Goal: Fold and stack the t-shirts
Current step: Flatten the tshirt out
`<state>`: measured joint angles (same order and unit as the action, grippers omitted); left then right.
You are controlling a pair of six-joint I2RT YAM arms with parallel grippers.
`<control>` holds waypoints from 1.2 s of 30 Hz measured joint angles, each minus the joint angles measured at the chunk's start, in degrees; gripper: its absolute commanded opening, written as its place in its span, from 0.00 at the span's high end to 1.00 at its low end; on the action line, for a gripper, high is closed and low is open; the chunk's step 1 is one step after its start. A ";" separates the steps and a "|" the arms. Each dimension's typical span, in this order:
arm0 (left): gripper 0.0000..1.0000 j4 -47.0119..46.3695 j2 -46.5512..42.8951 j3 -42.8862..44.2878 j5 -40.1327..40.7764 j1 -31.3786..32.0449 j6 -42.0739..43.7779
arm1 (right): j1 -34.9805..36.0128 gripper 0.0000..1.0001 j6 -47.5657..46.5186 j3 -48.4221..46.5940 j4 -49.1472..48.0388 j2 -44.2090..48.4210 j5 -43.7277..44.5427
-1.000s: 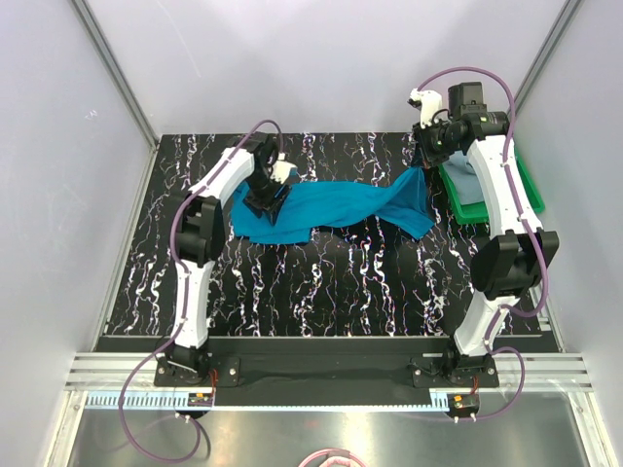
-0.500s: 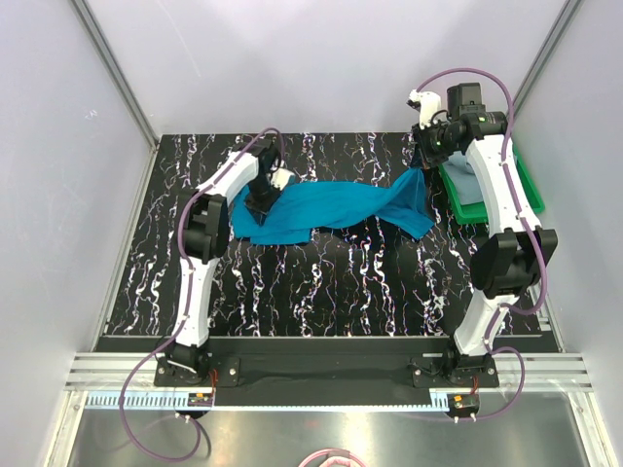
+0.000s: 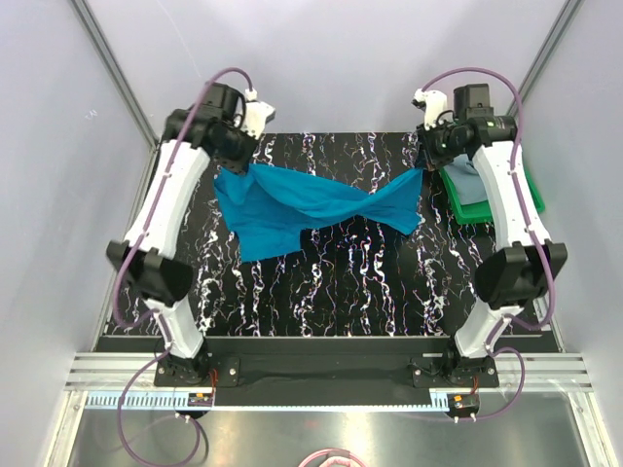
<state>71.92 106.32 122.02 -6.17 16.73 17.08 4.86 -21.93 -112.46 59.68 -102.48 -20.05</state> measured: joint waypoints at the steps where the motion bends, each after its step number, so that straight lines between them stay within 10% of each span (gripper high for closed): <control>1: 1.00 0.83 -1.88 0.79 -0.24 0.00 0.31 | 0.00 1.00 0.02 0.35 0.04 1.20 0.13; 14: 1.00 3.87 3.15 8.00 1.29 -2.43 2.51 | 0.00 1.00 0.94 -4.07 -2.10 4.33 2.51; 17: 0.80 1.07 14.91 14.10 3.32 -3.82 1.51 | 0.00 1.00 1.42 -8.24 -2.86 -3.17 2.32; 18: 0.42 -0.81 18.75 15.41 4.02 -4.13 1.14 | 0.00 1.00 1.55 -9.68 -2.93 -6.19 2.16; 21: 0.19 -4.31 27.50 16.72 7.67 -4.42 0.02 | 0.00 1.00 1.97 -12.11 -3.04 -13.07 1.90; 26: 0.24 -5.29 30.56 16.26 10.93 -2.62 -0.90 | 0.00 1.00 2.38 -12.66 -2.16 -17.09 1.05; 31: 0.50 -8.22 17.18 2.14 8.48 -0.79 -2.19 | 0.00 1.00 2.54 -10.91 -2.58 -14.53 0.26; 36: 0.48 -9.11 11.13 0.35 5.53 -1.99 -2.56 | 0.00 1.00 2.69 -9.94 -2.64 -13.46 -0.57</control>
<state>62.81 117.45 122.37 -0.64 14.74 14.52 4.86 -19.25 -122.41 57.04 -115.94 -20.62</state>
